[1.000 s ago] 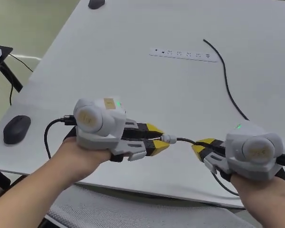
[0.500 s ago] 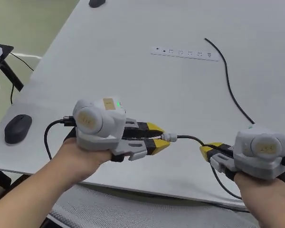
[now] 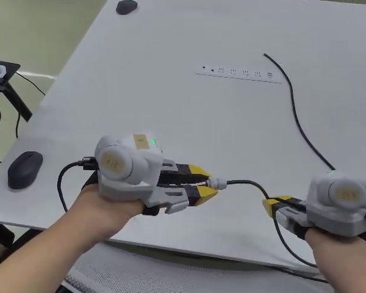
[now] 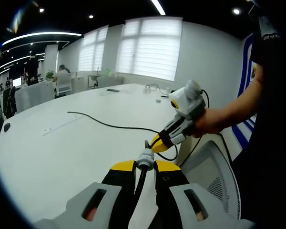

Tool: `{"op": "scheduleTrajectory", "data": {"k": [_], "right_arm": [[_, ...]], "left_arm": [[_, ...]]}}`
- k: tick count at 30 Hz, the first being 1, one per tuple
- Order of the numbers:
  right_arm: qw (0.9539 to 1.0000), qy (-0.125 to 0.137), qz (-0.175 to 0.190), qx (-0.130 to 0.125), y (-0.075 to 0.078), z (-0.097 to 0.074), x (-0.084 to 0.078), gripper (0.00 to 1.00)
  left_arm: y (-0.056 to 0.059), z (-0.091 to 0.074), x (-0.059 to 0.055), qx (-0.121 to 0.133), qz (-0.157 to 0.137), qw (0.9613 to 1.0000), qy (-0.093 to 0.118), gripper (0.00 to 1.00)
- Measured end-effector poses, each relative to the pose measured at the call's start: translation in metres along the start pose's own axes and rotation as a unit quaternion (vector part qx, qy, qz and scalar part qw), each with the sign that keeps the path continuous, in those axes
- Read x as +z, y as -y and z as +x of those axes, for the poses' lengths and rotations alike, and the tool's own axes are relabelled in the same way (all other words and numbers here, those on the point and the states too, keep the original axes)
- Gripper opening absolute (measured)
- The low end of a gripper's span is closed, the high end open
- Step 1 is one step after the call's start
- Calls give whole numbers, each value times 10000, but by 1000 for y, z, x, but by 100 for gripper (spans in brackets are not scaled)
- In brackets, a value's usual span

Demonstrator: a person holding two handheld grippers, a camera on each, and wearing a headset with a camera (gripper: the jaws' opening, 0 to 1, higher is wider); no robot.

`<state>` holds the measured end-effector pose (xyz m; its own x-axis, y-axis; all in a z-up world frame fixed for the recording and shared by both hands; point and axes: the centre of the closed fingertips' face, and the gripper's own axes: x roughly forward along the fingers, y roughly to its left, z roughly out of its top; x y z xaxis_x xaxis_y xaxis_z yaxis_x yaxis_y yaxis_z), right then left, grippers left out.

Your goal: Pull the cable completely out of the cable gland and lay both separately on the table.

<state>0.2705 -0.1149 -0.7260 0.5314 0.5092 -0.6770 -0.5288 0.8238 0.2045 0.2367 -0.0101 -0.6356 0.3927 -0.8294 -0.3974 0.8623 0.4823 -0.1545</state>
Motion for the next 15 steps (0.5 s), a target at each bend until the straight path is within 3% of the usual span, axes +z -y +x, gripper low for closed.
{"op": "scheduleTrajectory", "data": {"k": [15], "right_arm": [[9993, -5, -353, 136, -5, -7, -1, 4]], "left_arm": [[-9, 0, 3, 73, -16, 10000, -48, 15]]}}
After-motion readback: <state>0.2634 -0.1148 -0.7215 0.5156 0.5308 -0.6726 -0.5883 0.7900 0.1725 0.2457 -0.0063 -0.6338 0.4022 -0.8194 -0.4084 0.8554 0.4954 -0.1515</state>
